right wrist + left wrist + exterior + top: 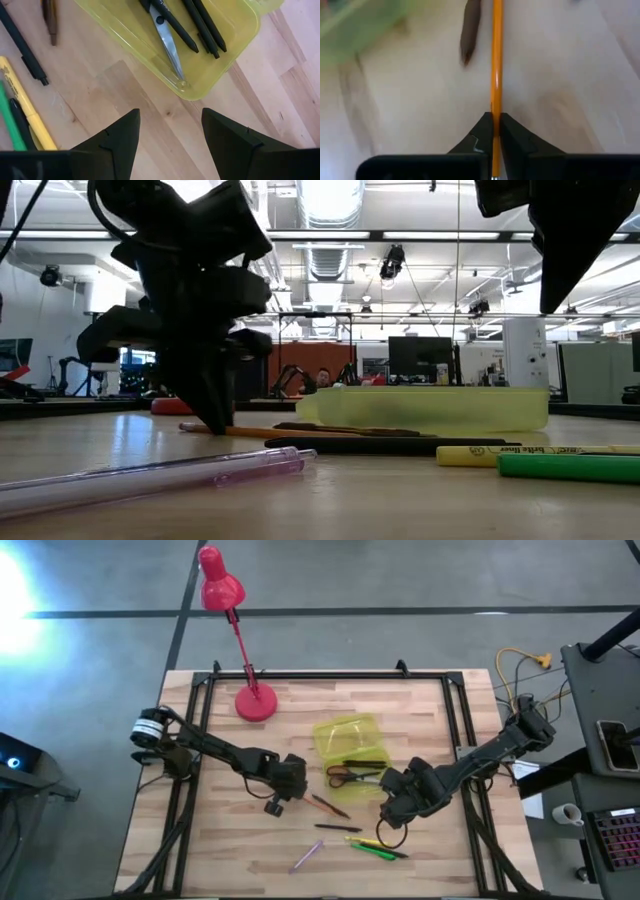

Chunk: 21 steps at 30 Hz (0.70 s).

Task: Pick & place school supplies into a supply box
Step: Put the orange pencil into the yellow supply box

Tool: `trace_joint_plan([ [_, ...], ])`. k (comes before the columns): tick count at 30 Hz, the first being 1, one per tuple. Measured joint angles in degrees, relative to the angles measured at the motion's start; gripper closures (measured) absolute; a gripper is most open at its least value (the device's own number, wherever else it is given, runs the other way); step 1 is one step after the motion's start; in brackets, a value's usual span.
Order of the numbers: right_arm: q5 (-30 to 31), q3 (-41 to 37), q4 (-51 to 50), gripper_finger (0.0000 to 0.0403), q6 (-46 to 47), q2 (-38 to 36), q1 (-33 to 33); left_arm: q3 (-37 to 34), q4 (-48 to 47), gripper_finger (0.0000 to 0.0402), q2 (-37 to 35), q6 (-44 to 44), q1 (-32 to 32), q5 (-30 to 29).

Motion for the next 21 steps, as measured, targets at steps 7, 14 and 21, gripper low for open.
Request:
trace_joint_plan([
  [7, 0.0, -0.2, -0.2, 0.0200, 1.9, -0.1, 0.3, 0.9, -4.6, 0.0400, -9.1, -7.3, 0.0, 3.0],
  [14, 7.7, -0.2, -5.9, 0.0200, 20.3, -2.8, 1.8, 5.0, -3.5, 0.0400, -13.9, -22.4, 2.3, 3.7],
  [21, 14.3, -1.3, -9.1, 0.0200, 37.4, -8.2, 3.6, 15.1, -3.0, 0.0400, -5.7, -27.4, 4.3, 3.9],
])
